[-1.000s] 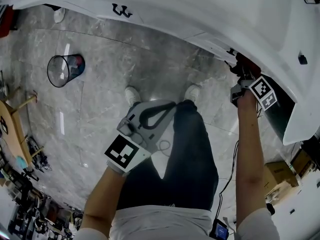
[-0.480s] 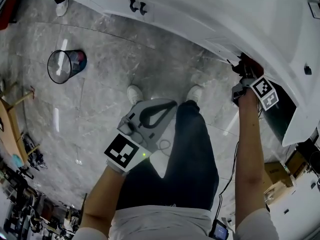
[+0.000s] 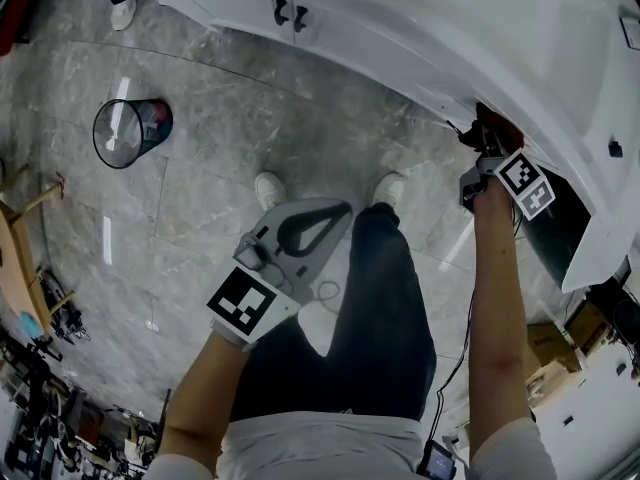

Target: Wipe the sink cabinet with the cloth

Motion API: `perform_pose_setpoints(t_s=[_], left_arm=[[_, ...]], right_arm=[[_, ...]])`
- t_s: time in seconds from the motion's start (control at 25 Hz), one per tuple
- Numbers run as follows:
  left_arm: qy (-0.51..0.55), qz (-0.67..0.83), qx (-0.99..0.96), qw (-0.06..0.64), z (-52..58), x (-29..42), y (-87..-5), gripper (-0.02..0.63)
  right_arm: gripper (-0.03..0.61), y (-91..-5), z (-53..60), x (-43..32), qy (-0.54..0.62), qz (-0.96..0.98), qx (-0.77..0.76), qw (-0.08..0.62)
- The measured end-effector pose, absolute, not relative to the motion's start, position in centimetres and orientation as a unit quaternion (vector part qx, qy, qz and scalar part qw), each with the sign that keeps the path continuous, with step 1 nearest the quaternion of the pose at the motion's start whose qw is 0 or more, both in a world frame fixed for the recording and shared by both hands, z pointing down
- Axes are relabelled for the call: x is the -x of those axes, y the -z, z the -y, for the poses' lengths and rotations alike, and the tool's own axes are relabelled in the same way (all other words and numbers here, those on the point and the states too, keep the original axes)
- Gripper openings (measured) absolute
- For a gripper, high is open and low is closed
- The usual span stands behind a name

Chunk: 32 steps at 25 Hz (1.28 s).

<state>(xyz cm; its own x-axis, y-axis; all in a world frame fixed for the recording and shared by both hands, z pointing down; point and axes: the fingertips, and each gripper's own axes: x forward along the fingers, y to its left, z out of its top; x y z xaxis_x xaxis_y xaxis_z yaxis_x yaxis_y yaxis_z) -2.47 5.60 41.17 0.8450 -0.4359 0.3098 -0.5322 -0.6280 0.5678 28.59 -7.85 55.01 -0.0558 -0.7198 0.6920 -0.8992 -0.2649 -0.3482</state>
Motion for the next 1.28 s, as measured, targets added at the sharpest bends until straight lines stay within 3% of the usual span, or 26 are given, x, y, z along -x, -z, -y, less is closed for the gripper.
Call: perform_pose_setpoints(t_s=[0.24, 0.76, 1.28], left_arm=[[-0.071, 0.275, -0.898, 0.337, -5.3, 3.6, -41.3, 0.011], [-0.09, 0.277, -0.894, 0.342, -6.2, 2.4, -41.6, 0.011], [-0.091, 0.312, -0.88, 0.346, -5.7, -2.0, -42.5, 0.011]], right_arm=[[0.094, -55.8, 9.8, -24.2, -0.427, 0.612, -0.66, 0.093], [0.094, -56.6, 5.4, -22.8, -0.464, 0.62, -0.629, 0.067], [0.094, -64.0, 3.8, -30.2, -0.52, 0.568, -0.632, 0.09]])
